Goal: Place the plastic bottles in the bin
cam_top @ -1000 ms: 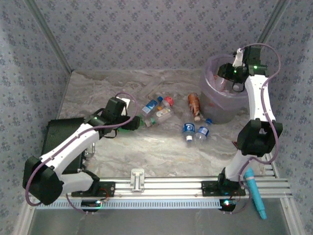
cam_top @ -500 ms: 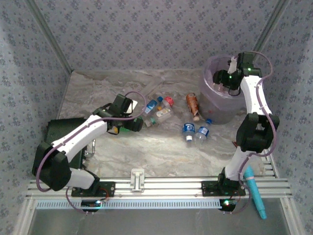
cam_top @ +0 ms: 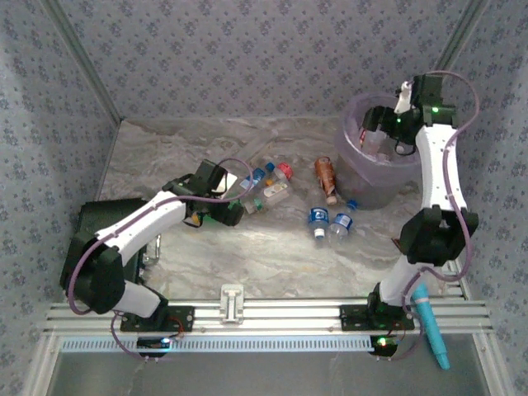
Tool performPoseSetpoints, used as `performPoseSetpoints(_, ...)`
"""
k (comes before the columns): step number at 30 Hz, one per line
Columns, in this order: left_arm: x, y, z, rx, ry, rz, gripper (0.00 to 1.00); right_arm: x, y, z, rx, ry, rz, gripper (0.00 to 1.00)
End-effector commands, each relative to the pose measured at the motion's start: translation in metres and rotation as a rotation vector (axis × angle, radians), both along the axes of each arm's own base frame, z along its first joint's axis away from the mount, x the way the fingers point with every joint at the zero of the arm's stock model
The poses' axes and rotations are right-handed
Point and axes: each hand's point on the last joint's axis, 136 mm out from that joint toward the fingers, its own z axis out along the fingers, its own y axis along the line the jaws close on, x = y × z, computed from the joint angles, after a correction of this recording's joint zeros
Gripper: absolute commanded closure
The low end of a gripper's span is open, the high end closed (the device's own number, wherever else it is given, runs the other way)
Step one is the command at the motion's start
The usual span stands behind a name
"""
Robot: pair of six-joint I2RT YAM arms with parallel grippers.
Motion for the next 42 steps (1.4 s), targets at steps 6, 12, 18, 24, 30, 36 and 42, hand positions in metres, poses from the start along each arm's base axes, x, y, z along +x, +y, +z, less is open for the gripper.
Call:
performPoseSetpoints(6, 0.002, 0.001, -0.02, 0.06, 0.041, -0.072, 0.0, -0.049, 0.004, 0.065, 0.026, -0.122, -0.008, 0.11)
performPoseSetpoints(12, 0.013, 0.01, -0.029, 0.095, 0.058, -0.067, 0.0, -0.079, 0.028, 0.085, 0.108, -0.211, 0.038, 0.11)
performPoseSetpoints(18, 0.016, 0.021, -0.044, 0.105, 0.121, -0.055, 0.0, -0.107, 0.05, 0.105, 0.168, -0.299, 0.097, 0.11)
performPoseSetpoints(24, 0.006, 0.029, -0.062, 0.14, 0.184, -0.046, 0.0, -0.125, 0.055, 0.111, 0.164, -0.325, 0.117, 0.11)
performPoseSetpoints(30, -0.001, 0.034, -0.072, 0.156, 0.216, -0.023, 0.04, -0.13, 0.061, 0.105, 0.188, -0.317, 0.14, 0.12)
performPoseSetpoints(36, 0.002, 0.042, -0.077, 0.201, 0.209, 0.0, 0.19, -0.13, 0.064, 0.098, 0.198, -0.302, 0.155, 0.11)
performPoseSetpoints(42, 0.007, 0.042, -0.083, 0.218, 0.207, 0.002, 0.3, -0.132, 0.066, 0.101, 0.199, -0.308, 0.169, 0.11)
